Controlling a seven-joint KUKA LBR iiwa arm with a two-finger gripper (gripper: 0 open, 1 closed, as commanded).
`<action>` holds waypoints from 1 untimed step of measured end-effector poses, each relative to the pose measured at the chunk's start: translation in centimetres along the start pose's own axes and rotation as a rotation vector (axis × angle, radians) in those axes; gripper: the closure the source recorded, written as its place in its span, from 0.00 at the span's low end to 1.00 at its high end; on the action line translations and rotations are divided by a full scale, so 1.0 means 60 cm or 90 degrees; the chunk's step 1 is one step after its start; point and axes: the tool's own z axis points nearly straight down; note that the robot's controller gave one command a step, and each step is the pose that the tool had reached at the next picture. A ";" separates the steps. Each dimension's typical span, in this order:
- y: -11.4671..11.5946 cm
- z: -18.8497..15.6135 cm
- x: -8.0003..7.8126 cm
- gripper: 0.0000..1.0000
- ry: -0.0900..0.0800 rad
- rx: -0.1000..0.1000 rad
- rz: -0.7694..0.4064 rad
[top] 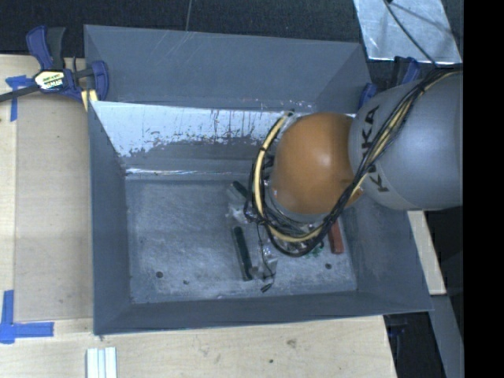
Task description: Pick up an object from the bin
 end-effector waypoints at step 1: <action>-0.033 0.036 -0.003 0.00 0.007 -0.002 -0.109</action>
Offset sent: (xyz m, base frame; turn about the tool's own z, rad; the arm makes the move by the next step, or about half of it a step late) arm 0.0268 0.0165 -0.0068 -0.5690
